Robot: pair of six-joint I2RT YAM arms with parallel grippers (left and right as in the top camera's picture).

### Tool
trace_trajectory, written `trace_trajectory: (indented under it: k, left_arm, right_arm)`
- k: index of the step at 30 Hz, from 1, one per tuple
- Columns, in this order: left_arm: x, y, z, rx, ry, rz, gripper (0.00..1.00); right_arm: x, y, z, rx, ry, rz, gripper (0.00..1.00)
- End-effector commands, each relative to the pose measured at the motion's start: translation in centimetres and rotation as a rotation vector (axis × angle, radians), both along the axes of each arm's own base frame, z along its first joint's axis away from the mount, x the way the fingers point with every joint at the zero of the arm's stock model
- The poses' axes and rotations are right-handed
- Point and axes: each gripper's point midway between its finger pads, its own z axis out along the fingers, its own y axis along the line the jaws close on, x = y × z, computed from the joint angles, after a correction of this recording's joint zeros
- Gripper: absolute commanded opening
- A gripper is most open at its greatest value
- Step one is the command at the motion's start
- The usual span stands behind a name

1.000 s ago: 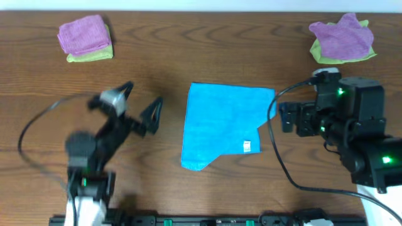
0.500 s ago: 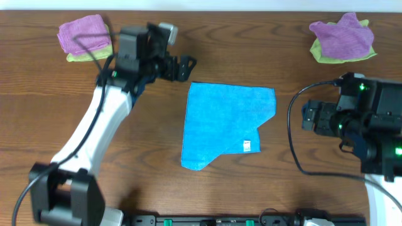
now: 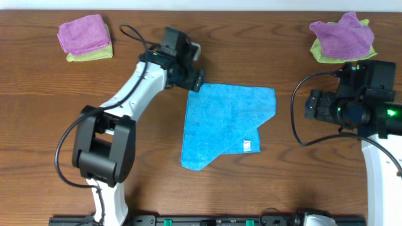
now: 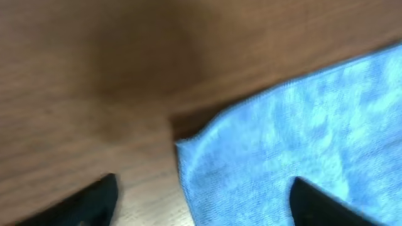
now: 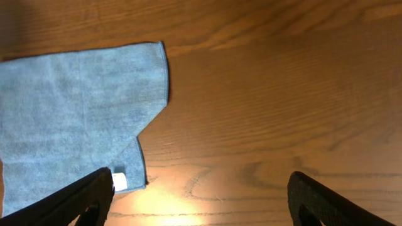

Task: Fold the cloth

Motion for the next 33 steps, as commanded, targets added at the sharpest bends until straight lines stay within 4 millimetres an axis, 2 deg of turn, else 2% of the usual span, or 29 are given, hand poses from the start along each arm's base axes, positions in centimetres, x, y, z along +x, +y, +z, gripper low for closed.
trace_trajectory:
  k: [1, 2, 4, 7, 11, 14, 16, 23, 27, 33]
  left_arm:
    - [-0.4, -1.1, 0.6, 0.015, -0.006, -0.03, 0.6]
    - [-0.9, -1.3, 0.4, 0.017, 0.015, -0.026, 0.48]
    - [-1.8, -1.6, 0.2, 0.015, 0.057, 0.002, 0.36]
    - [-3.0, -1.8, -0.2, 0.011, 0.128, 0.067, 0.37]
    - [-3.5, -2.0, -0.4, 0.013, 0.151, 0.079, 0.34]
    - [-3.1, -2.3, -0.2, 0.005, 0.131, 0.076, 0.12]
    - [-2.5, -2.5, -0.1, -0.002, 0.097, 0.057, 0.06]
    - [-0.1, -2.4, 0.0, 0.026, -0.009, 0.082, 0.06]
    - [0.4, -1.3, -1.8, 0.096, -0.013, 0.104, 0.06]
    - [0.8, -1.5, -4.4, 0.116, 0.001, 0.084, 0.06]
  right_arm:
    - [0.2, -0.4, 0.4, 0.0, -0.013, -0.02, 0.88]
    - [0.3, -0.4, 0.4, -0.002, -0.015, -0.017, 0.88]
    - [0.3, -0.4, 0.4, -0.003, -0.018, -0.018, 0.88]
    - [0.4, -0.5, 0.5, -0.01, -0.019, -0.012, 0.87]
    - [0.3, -0.5, 0.5, -0.009, -0.018, -0.012, 0.86]
    - [0.3, -0.4, 0.4, -0.009, -0.018, -0.012, 0.85]
    - [0.3, -0.4, 0.4, -0.008, -0.018, -0.012, 0.84]
    - [0.3, -0.4, 0.4, -0.008, -0.017, -0.012, 0.79]
    - [0.3, -0.4, 0.4, -0.008, -0.018, -0.012, 0.77]
    - [0.3, -0.4, 0.4, -0.008, -0.018, -0.012, 0.76]
